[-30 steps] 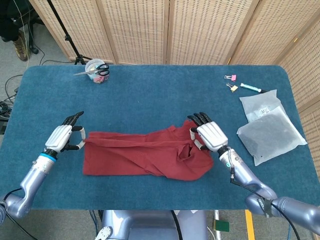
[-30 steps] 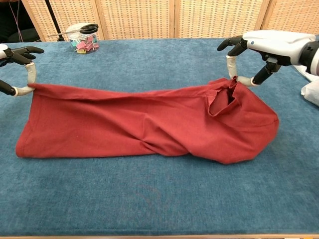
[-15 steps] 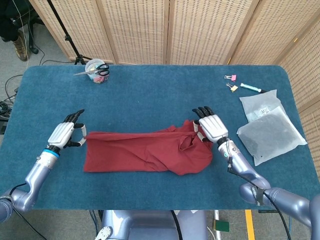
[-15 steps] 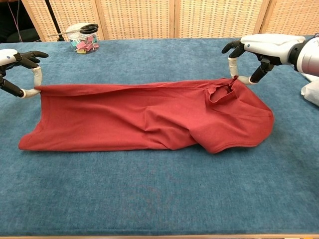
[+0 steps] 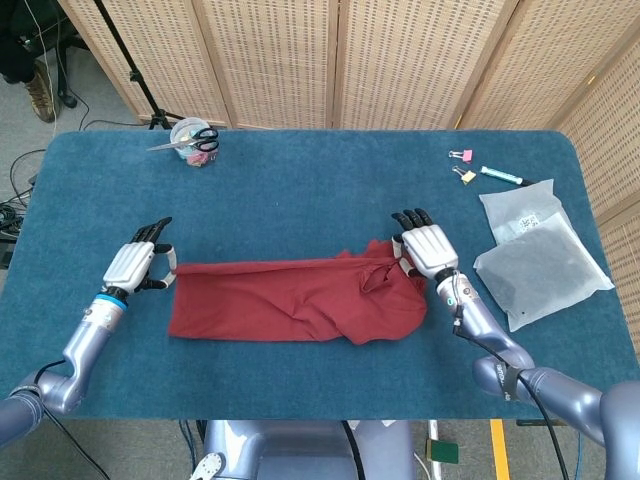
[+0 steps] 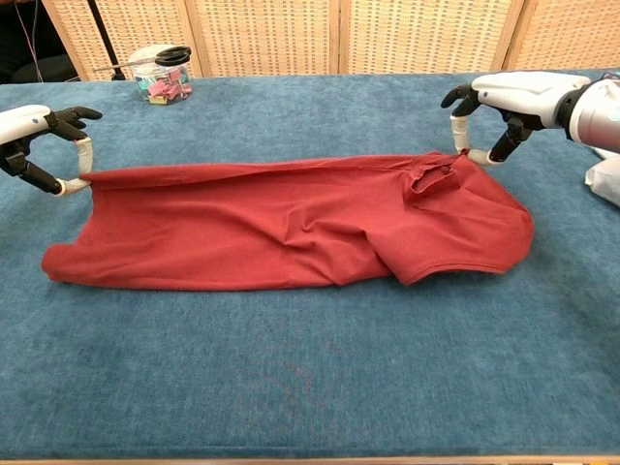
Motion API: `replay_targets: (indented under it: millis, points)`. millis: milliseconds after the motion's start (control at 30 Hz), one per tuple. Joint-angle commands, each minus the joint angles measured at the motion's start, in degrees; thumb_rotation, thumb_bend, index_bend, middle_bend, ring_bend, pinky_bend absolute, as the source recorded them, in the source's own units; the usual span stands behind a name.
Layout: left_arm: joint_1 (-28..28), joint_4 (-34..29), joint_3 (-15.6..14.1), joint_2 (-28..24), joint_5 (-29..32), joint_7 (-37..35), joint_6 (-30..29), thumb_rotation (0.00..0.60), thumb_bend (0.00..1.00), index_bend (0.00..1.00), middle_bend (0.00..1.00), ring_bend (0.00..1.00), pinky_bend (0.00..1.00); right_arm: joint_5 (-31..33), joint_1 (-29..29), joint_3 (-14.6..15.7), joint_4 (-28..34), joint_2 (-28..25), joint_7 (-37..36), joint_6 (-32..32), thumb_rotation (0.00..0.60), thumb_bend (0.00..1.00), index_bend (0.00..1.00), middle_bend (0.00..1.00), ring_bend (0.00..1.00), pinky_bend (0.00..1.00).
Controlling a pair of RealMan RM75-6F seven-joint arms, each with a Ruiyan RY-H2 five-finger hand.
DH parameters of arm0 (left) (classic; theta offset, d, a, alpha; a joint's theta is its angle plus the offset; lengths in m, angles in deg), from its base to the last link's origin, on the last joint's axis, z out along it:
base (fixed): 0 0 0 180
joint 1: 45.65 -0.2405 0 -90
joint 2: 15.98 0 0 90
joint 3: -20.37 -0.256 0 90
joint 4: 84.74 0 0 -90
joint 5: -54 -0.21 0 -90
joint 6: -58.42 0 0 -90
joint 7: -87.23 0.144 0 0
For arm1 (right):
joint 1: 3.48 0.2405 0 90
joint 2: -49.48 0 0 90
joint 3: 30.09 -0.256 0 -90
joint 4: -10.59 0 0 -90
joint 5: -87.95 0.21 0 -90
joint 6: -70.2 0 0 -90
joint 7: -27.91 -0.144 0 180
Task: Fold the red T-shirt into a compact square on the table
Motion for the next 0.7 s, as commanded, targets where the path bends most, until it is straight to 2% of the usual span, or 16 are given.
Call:
replay_targets:
  millis: [33, 67, 100, 133, 200, 367, 500, 700]
  points:
    - [0.0, 0.7, 0.2, 0.6, 0.2, 0.5, -0.2, 0.600, 0.52, 0.17, 0.00, 0.00, 0.00, 1.7, -0.2, -0.3, -0.8, 0.5, 1.8, 0.5, 0.600, 0.24, 0.12, 0.01, 0.00, 0.00]
    - [0.0, 0.9, 0.3, 0.7, 0.2, 0.8, -0.4, 0.600, 0.51, 0.07, 0.00, 0.00, 0.00, 2.4, -0.4, -0.6, -0.9, 0.6, 2.6, 1.1, 0.600, 0.17, 0.06, 0.00, 0.00, 0.00]
    - [0.0, 1.0, 0.3, 0.7, 0.3, 1.1, -0.6, 0.600, 0.50, 0.03, 0.00, 0.00, 0.00, 2.8, -0.7, -0.8, -0.9, 0.6, 3.2, 2.0, 0.600, 0.10, 0.01, 0.00, 0.00, 0.00]
    - [-0.1, 1.0, 0.4, 0.7, 0.4, 1.5, -0.7, 0.600, 0.48, 0.00, 0.00, 0.00, 0.00, 3.2, -1.0, -1.2, -0.8, 0.7, 3.6, 3.2, 0.600, 0.05, 0.00, 0.00, 0.00, 0.00]
    - [-0.2, 0.5, 0.4, 0.4, 0.6, 1.9, -0.4, 0.600, 0.45, 0.00, 0.00, 0.00, 0.00, 3.4, -1.6, -1.6, -0.2, 0.4, 3.9, 4.6, 0.600, 0.01, 0.00, 0.00, 0.00, 0.00]
    - [-0.8, -1.9, 0.6, -1.0, 1.0, 2.4, -0.7, 0.600, 0.38, 0.00, 0.00, 0.00, 0.00, 2.4, -3.6, -1.7, 5.0, -3.3, 2.6, 7.2, 0.600, 0.00, 0.00, 0.00, 0.00, 0.00]
    - [-1.8, -3.8, 0.2, -3.0, 0.7, 2.7, -1.9, 0.600, 0.36, 0.00, 0.00, 0.00, 0.00, -0.2, -6.4, -1.4, 10.7, -7.9, 0.2, 11.2, 0.600, 0.00, 0.00, 0.00, 0.00, 0.00]
    - [-3.7, -7.0, -1.5, -7.2, -1.2, 2.4, -4.1, 0.600, 0.36, 0.00, 0.00, 0.00, 0.00, -6.5, -12.5, 1.0, 18.0, -16.1, -5.7, 18.3, 0.600, 0.00, 0.00, 0.00, 0.00, 0.00]
